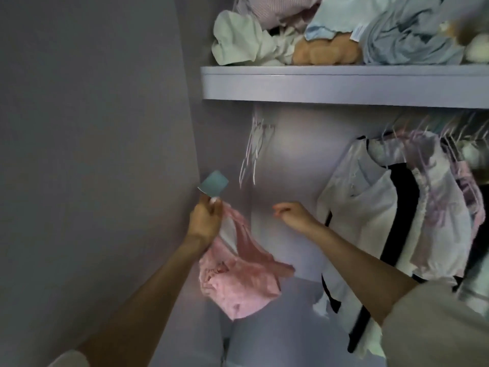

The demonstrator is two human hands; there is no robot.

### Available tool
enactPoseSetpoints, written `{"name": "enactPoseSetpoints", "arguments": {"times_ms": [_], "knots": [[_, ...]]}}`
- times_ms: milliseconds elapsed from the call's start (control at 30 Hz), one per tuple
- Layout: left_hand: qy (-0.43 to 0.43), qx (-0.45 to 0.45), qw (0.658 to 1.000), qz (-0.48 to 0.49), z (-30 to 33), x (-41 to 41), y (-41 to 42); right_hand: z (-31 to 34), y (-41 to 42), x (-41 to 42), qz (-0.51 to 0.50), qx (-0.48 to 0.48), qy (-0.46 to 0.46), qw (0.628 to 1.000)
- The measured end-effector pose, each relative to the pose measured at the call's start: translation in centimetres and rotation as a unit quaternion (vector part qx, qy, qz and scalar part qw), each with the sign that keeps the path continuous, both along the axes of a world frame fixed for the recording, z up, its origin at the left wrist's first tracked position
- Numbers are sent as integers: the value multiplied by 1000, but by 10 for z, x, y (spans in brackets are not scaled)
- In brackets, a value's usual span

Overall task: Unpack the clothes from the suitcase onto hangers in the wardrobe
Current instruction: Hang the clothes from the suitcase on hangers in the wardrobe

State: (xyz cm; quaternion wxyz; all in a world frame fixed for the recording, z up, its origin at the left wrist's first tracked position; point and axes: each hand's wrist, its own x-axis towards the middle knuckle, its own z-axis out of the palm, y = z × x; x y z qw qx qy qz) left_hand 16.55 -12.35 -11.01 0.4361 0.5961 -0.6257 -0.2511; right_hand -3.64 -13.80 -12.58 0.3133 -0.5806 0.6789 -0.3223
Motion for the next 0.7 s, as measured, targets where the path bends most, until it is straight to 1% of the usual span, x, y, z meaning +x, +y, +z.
{"name": "enactPoseSetpoints", "arguments": {"times_ms": [67, 167, 233, 267, 333, 467, 500, 567, 633, 700], "knots": [[-16, 21, 999, -19, -2, -1, -6, 7, -27, 9, -31, -17, -67, 997], [-46, 26, 999, -7, -1, -1, -13, 23, -62, 23, -36, -16, -224, 974], [-72, 16, 997, 13, -2, 2, -19, 31, -82, 30, -34, -2, -279, 960], [-79, 18, 996, 24, -2, 3, -23, 33, -93, 33, -25, 6, -286, 958], [-88, 18, 995, 36, -1, 2, -26, 35, -106, 38, -13, 22, -271, 962], [-79, 27, 995, 59, -2, 0, -30, 34, -123, 42, 9, 47, -261, 964], [-70, 36, 995, 62, -3, 1, -31, 34, -126, 41, 11, 37, -262, 964], [-49, 46, 996, 52, -5, 1, -31, 34, -128, 40, 4, -13, -260, 966], [-37, 45, 998, 22, -7, -3, -27, 37, -127, 36, -20, -63, -257, 964], [-44, 52, 998, -7, -8, -7, -21, 41, -124, 30, -37, -92, -273, 957]]}}
